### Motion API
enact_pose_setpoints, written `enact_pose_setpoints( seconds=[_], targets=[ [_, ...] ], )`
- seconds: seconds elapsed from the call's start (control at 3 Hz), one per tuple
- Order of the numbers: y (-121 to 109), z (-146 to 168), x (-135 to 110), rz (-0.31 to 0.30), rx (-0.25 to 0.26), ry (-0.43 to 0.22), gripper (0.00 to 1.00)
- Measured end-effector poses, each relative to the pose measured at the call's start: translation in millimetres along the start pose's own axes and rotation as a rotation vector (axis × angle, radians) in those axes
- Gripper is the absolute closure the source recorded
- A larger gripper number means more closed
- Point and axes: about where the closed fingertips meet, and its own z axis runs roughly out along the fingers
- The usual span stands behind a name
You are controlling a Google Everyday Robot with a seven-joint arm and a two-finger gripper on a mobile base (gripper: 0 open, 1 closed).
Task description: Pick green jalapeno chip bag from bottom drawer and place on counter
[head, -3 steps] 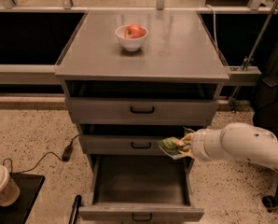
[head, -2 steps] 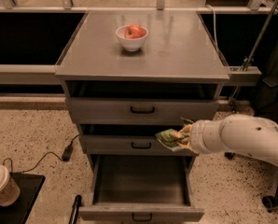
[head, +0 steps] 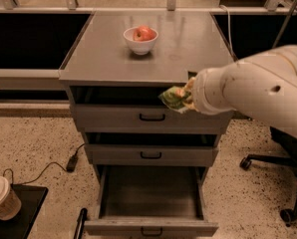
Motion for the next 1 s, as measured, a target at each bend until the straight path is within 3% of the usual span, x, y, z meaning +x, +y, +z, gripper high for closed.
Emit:
enact_pose_setpoints(
  seconds=[0.67,1.0],
  targets=[
    [-14,-7,-4,-0.027,0.021,0.026,1.00],
    [-61,-20,-5,-0.059,0.087,0.064,1.00]
  ],
)
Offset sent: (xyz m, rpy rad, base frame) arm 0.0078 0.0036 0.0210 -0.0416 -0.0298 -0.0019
